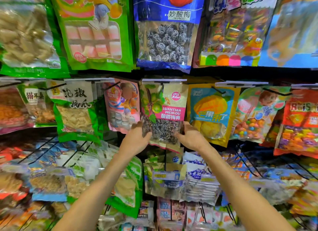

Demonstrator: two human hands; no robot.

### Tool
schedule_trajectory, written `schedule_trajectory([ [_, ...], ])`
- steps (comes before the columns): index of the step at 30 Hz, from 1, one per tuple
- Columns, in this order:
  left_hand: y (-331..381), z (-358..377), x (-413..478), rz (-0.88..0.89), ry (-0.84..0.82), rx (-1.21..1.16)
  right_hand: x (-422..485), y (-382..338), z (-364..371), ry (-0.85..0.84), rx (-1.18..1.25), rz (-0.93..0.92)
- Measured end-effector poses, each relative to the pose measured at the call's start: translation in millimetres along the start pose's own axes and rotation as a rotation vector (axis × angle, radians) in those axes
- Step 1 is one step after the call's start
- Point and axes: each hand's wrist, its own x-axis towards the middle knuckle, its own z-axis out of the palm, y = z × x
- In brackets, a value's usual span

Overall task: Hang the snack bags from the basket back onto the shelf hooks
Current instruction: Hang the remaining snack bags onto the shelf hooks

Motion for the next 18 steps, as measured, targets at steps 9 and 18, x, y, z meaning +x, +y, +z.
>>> schedule_trajectory([
  [9, 35.7, -14.6, -41.9, 0.002, -0.048, 0.643, -51.6, 17.4, -34.8, 0.12, -0.639, -0.078],
  [18, 86.1, 7.5, -84.6, -0.067, -0.219, 0.763, -110.0, 61.7, -63.2, 0.044, -0.674, -0.062],
])
